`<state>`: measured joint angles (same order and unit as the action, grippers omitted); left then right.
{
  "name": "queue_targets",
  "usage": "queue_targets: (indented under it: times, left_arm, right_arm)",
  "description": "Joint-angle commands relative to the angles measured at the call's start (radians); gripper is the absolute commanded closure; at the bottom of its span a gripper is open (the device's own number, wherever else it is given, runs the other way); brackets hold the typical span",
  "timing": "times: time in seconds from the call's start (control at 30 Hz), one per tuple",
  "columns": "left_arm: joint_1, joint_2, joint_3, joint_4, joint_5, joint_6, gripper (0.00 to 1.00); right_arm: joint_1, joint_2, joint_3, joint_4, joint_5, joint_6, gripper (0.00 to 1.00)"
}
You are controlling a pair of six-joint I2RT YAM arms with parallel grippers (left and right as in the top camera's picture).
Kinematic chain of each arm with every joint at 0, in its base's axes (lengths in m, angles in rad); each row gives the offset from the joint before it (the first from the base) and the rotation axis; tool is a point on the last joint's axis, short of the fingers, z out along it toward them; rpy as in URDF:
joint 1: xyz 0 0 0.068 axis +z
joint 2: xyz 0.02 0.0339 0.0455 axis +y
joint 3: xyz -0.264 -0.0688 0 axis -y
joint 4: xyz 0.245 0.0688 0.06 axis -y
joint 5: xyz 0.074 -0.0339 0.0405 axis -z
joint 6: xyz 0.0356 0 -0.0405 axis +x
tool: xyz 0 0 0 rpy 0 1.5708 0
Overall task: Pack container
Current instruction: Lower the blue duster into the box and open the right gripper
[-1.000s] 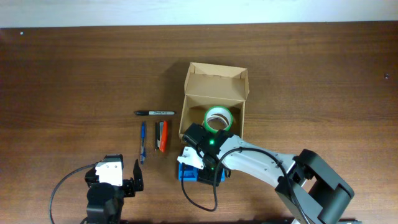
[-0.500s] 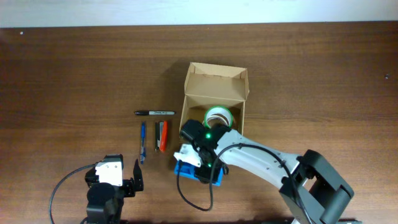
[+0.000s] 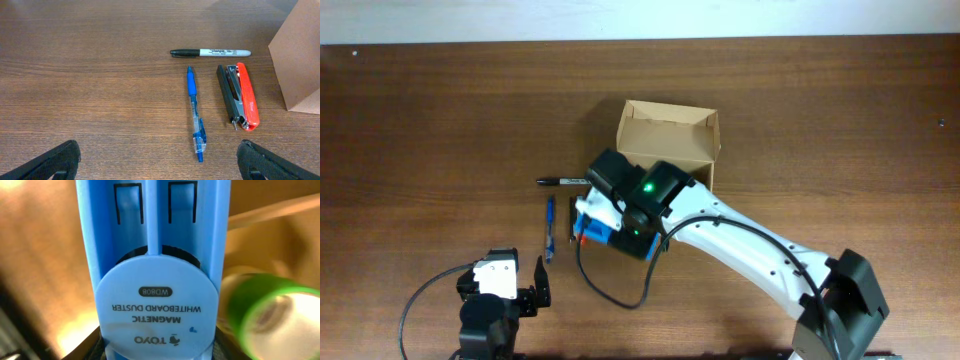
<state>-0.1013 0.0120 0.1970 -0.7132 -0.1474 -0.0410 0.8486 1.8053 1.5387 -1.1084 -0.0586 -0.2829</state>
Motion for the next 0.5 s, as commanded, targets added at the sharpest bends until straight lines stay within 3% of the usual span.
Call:
queue_targets:
  times: [0.0,0.13,0.47]
  left_arm:
    - [0.006,-0.007,-0.006,0.002,-0.010,0.020,0.01]
    - [0.006,-0.007,-0.006,0.002,-0.010,0.020,0.00]
    - [0.006,-0.007,-0.006,0.002,-0.010,0.020,0.00]
  right_arm:
    - [-0.027,-0.015,0.049,-0.008,0.190,0.089,0.68]
    - [-0.081,-0.015,0.050,-0.013,0.240,0.157,0.68]
    - [-0.163,-0.013,0.050,0.043,0.238,0.169,0.63]
